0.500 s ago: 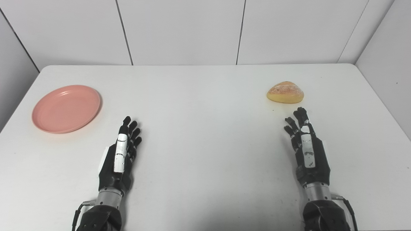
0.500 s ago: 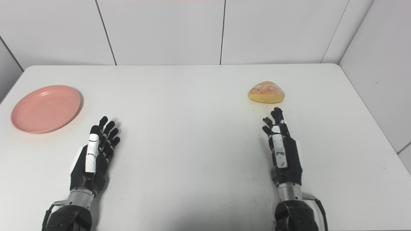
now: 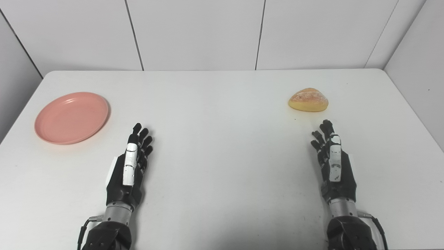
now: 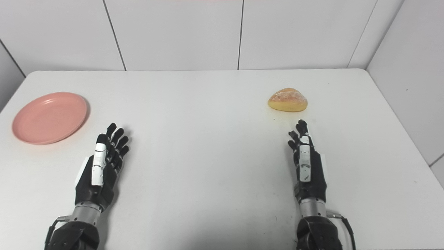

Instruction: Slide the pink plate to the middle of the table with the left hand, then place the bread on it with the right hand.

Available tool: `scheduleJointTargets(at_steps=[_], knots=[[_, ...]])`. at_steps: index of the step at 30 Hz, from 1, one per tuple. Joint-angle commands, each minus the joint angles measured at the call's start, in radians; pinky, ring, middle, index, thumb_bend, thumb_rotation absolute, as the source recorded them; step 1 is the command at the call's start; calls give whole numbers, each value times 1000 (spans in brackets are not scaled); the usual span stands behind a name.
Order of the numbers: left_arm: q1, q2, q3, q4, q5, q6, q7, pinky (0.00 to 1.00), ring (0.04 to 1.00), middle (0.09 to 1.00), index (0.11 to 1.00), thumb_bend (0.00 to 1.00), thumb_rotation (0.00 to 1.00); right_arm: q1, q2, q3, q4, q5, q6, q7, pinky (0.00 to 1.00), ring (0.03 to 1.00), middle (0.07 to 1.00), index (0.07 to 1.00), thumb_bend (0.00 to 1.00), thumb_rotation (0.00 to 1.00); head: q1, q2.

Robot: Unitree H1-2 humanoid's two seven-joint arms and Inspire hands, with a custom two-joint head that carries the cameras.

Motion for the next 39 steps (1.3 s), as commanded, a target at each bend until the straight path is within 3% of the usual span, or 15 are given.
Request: scheduleJointTargets(at_steps=[1,12,21,39], knots=[[109,6,7,-26,-16,-20,-4,1000,986,997,1000,700,968,-11,5,7,-44,-20,24,-9,969,974,974,947,843,1000,1,1],[101,3,8,-37,-20,-10,6,1000,993,1000,1000,682,991,-6,-4,14,-59,-2,43,13,968,957,968,935,864,1000,9,2],[102,1,12,-34,-23,-19,16,1000,990,999,1000,693,976,30,-12,26,-121,14,117,24,951,957,972,942,855,1000,10,7],[98,-1,-2,-50,-20,0,28,1000,989,1000,1000,700,978,34,-26,24,-121,23,115,30,951,957,970,942,850,1000,8,6]])
